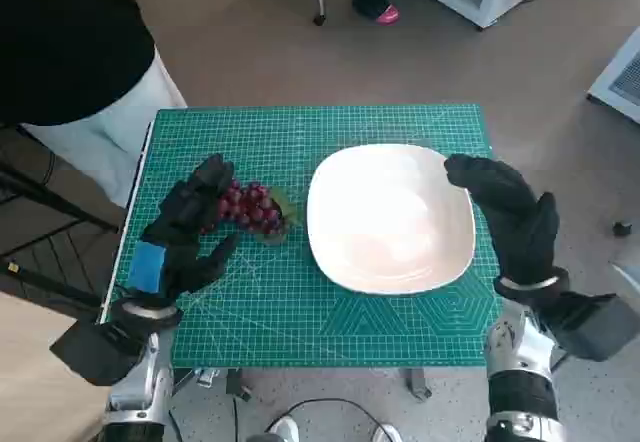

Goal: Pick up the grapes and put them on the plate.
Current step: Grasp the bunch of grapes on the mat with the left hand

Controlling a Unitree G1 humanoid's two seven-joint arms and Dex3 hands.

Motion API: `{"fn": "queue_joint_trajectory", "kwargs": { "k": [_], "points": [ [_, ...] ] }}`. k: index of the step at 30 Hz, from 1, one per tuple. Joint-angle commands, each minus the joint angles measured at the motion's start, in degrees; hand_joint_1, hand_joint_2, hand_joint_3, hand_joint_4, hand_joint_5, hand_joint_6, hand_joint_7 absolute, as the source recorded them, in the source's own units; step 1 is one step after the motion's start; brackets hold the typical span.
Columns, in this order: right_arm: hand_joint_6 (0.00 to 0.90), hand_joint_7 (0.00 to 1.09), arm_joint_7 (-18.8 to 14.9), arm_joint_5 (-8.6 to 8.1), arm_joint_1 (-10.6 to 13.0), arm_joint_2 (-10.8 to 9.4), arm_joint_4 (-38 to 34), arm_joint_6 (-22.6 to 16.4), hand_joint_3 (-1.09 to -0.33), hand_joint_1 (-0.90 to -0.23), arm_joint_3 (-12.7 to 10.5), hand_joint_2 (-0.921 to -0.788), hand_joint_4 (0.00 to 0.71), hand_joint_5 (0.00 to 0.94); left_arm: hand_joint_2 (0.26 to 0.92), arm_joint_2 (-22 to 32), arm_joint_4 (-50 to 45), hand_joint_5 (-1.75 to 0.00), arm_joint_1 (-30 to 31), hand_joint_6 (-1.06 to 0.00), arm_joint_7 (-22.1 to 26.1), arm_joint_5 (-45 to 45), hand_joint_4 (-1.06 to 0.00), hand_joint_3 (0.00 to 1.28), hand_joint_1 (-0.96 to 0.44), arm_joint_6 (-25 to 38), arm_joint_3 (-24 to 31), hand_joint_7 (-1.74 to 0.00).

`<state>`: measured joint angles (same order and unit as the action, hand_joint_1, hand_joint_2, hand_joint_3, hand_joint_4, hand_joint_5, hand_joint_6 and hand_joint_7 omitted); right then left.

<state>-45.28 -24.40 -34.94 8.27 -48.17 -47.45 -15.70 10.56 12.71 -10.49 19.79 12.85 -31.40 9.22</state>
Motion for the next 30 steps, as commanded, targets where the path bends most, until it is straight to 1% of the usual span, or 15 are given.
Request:
{"fn": "queue_joint_trajectory", "kwargs": {
  "k": [1,15,30],
  "points": [
    [0.498,0.00,0.3,0.52,1.0,-0.1,-0.5,0.5,-0.526,-0.396,0.2,-0.921,0.553,0.000,0.921,0.1,-1.0,0.00,0.8,-0.33,-0.1,0.6,-0.33,0.39,-0.27,0.3,0.3,-0.18],
    [0.498,0.00,0.3,0.60,0.5,0.2,-1.0,0.5,-0.528,-0.395,0.1,-0.921,0.554,0.000,0.921,0.0,-1.1,0.00,0.7,-0.33,-0.3,0.5,-0.34,0.39,-0.28,0.3,0.2,-0.19],
    [0.497,0.00,-0.4,-0.06,-0.1,0.3,-1.5,1.2,-0.530,-0.398,-0.1,-0.921,0.555,0.001,0.921,-0.2,-0.6,0.00,0.3,-0.33,-0.9,0.1,-0.34,0.38,-0.28,-0.2,0.1,-0.19]
  ]
}}
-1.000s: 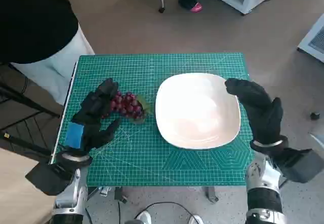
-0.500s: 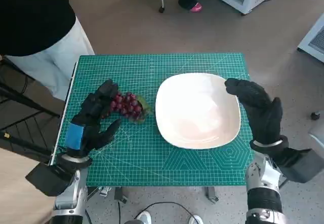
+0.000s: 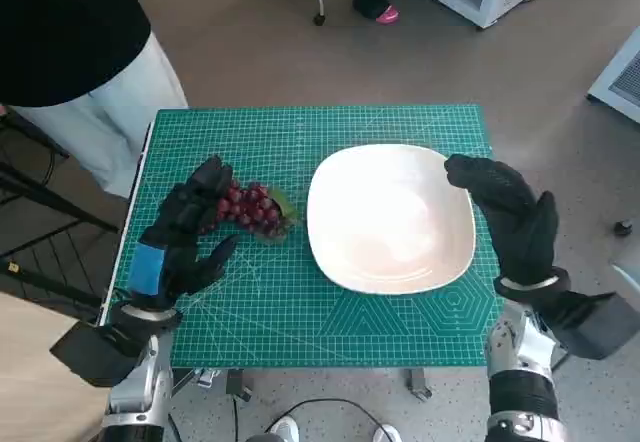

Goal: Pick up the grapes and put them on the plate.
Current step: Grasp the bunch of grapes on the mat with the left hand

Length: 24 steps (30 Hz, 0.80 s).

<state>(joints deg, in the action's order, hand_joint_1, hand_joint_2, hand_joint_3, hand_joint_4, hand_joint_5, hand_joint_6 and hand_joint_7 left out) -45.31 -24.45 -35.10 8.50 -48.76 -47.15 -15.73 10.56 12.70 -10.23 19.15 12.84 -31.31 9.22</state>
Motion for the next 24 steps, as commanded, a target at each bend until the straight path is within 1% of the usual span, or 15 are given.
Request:
{"fn": "queue_joint_trajectory", "kwargs": {
  "k": [1,9,24],
  "points": [
    [0.496,0.00,-0.5,-0.12,0.0,0.0,-0.9,1.0,-0.530,-0.399,-0.1,-0.921,0.555,0.000,0.921,-0.2,-0.6,0.00,0.0,-0.33,-0.3,0.0,-0.34,0.38,-0.28,-0.3,0.1,-0.19],
    [0.495,0.00,-0.7,-0.35,-0.3,-0.1,-1.1,1.3,-0.533,-0.398,-0.2,-0.921,0.554,0.000,0.921,-0.2,-0.5,0.00,-0.1,-0.33,-0.4,-0.1,-0.34,0.38,-0.28,-0.3,0.0,-0.19],
    [0.502,0.00,-0.9,-0.31,-1.3,-0.3,-2.2,0.3,-0.528,-0.398,-0.4,-0.921,0.559,0.002,0.921,0.1,-0.2,0.00,-0.6,-0.33,-0.5,-0.1,-0.34,0.37,-0.28,-0.3,0.2,-0.19]
  ]
}}
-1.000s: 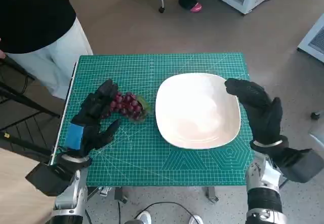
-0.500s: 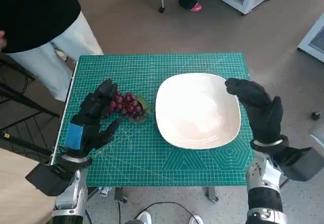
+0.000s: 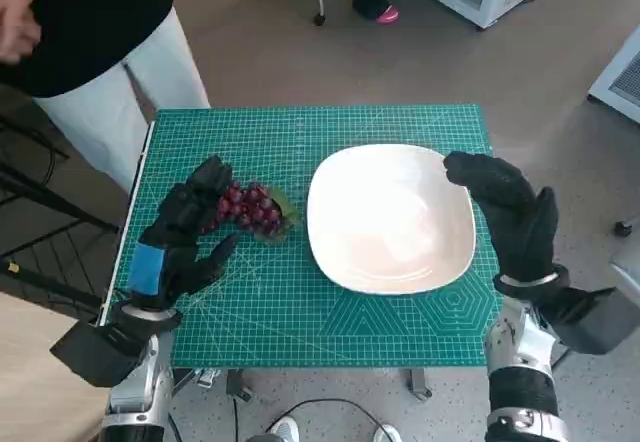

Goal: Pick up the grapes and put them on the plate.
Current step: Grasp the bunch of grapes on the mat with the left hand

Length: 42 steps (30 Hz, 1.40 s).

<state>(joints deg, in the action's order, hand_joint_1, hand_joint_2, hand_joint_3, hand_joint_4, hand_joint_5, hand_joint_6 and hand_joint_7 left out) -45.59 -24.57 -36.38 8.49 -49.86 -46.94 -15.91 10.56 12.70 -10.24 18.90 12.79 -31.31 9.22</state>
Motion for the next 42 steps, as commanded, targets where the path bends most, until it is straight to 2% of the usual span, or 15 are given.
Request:
{"fn": "queue_joint_trajectory", "kwargs": {
  "k": [1,16,22,28,32,42],
  "points": [
    [0.502,0.00,-0.7,-0.25,-0.1,-0.2,-1.3,0.0,-0.527,-0.398,-0.3,-0.921,0.559,0.002,0.921,0.1,-0.1,0.00,-0.7,-0.33,-0.2,0.0,-0.34,0.37,-0.28,-0.3,0.2,-0.19],
    [0.501,0.00,-1.6,-0.25,-0.9,-0.2,-2.2,-0.4,-0.528,-0.396,-0.6,-0.921,0.558,0.001,0.921,0.7,-0.2,0.00,-1.6,-0.33,-0.5,-0.9,-0.34,0.34,-0.29,0.0,0.1,-0.19],
    [0.500,0.00,-1.8,-0.18,-1.1,-0.1,-2.5,-0.6,-0.529,-0.397,-0.7,-0.921,0.557,0.000,0.921,3.8,-1.5,0.00,-2.9,-0.30,-4.0,-9.0,-0.30,0.22,-0.36,0.9,0.1,-0.17],
    [0.500,0.00,-1.8,-0.23,-1.2,0.1,-2.3,-0.3,-0.530,-0.397,-0.7,-0.921,0.557,0.000,0.919,9.8,-6.7,0.00,-4.0,-0.24,-8.8,-23.8,-0.18,0.08,-0.47,6.0,-0.4,-0.11],
    [0.500,0.00,-1.5,-0.05,-1.3,0.1,-2.2,-0.2,-0.530,-0.397,-0.7,-0.921,0.557,0.000,0.911,12.3,-9.3,0.00,-5.1,-0.19,-9.8,-29.0,-0.12,0.03,-0.52,9.8,-1.4,-0.07],
    [0.502,0.00,-1.4,-0.05,-1.4,-0.1,-2.2,0.0,-0.530,-0.396,-0.8,-0.921,0.557,0.000,0.816,16.1,-14.0,0.00,-9.4,-0.18,-7.2,-37.9,-0.03,0.00,-0.40,23.7,-5.9,-0.03]
  ]
}}
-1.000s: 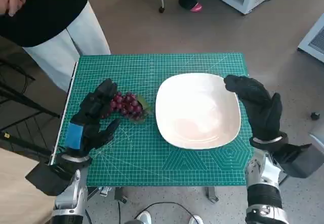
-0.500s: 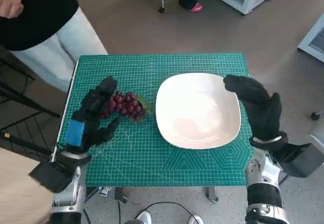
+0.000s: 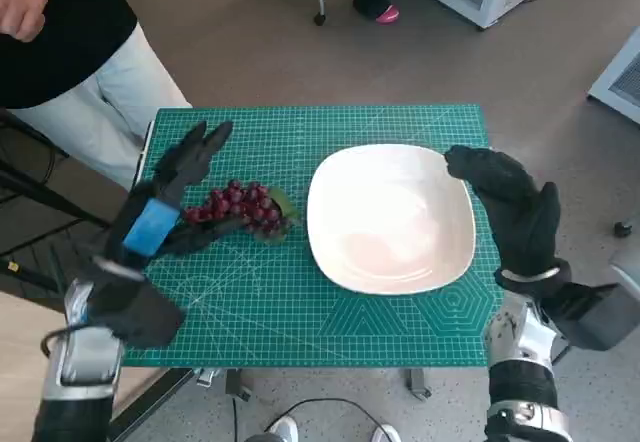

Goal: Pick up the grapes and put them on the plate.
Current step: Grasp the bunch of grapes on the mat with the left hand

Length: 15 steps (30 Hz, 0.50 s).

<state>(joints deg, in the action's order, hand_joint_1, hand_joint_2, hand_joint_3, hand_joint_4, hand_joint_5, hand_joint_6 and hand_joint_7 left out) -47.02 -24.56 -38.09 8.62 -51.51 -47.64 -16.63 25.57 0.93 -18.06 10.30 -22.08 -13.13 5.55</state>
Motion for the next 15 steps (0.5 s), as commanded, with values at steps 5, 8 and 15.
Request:
{"fn": "queue_joint_trajectory", "kwargs": {
  "k": [5,8,15],
  "points": [
    [0.503,0.00,0.0,-0.02,0.3,-0.3,-0.4,0.7,-0.531,-0.396,0.0,-0.921,0.558,0.000,0.777,1.9,-2.7,0.00,-4.4,-0.20,4.0,-7.1,-0.03,0.00,-0.36,13.0,-5.6,-0.03],
    [0.503,0.00,0.1,0.05,0.3,-0.3,-0.4,0.6,-0.531,-0.397,0.0,-0.921,0.557,0.000,0.761,2.3,-1.7,0.00,-6.5,-0.21,5.3,-9.8,-0.03,0.00,-0.35,17.0,-7.9,-0.03],
    [0.502,0.00,0.0,-0.01,0.3,-0.3,-0.4,0.6,-0.532,-0.400,-0.1,-0.921,0.556,0.000,0.751,2.6,1.9,0.00,-11.5,-0.22,10.1,-15.0,-0.03,0.00,-0.33,26.8,-13.1,-0.01]
  ]
}}
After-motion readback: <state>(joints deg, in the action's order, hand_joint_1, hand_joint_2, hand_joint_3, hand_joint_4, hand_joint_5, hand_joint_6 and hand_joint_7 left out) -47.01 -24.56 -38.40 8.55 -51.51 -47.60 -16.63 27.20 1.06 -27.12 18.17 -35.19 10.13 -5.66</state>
